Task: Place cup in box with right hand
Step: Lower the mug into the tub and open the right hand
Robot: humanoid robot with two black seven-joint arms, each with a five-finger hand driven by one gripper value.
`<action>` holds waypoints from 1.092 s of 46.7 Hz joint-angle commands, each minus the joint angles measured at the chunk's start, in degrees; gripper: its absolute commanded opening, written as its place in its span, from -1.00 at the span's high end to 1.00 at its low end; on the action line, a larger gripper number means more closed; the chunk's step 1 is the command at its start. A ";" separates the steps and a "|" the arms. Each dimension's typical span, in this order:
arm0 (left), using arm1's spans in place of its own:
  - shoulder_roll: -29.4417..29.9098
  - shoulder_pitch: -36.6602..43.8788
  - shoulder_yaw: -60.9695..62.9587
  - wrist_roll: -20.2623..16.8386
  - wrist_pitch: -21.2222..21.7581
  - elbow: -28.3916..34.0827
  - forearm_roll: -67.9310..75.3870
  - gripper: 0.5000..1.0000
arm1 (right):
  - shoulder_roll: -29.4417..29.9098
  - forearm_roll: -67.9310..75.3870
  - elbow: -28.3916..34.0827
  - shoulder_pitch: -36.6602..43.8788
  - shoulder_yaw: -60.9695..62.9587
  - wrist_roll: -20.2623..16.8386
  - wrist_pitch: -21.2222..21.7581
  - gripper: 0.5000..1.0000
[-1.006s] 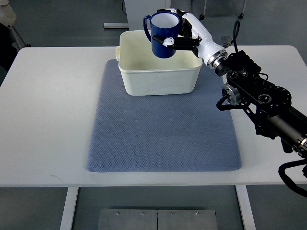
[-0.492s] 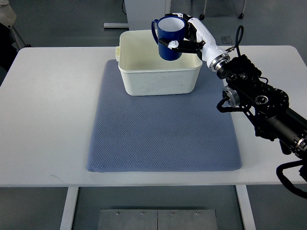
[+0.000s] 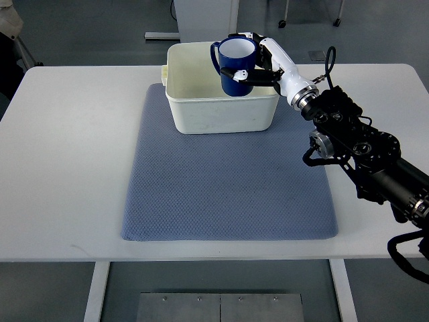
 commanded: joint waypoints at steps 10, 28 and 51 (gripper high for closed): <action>0.00 0.00 0.08 0.01 -0.01 0.00 0.00 -1.00 | 0.00 0.00 -0.02 -0.72 -0.46 0.09 -0.85 1.00; 0.00 0.00 0.08 0.01 -0.01 -0.09 0.00 -1.00 | 0.00 0.00 -0.02 -1.07 -0.55 0.09 -0.94 -0.81; 0.00 0.00 -0.01 0.01 -0.01 0.00 0.00 -1.00 | 0.00 0.00 0.16 -1.16 -0.99 0.09 -0.94 -0.94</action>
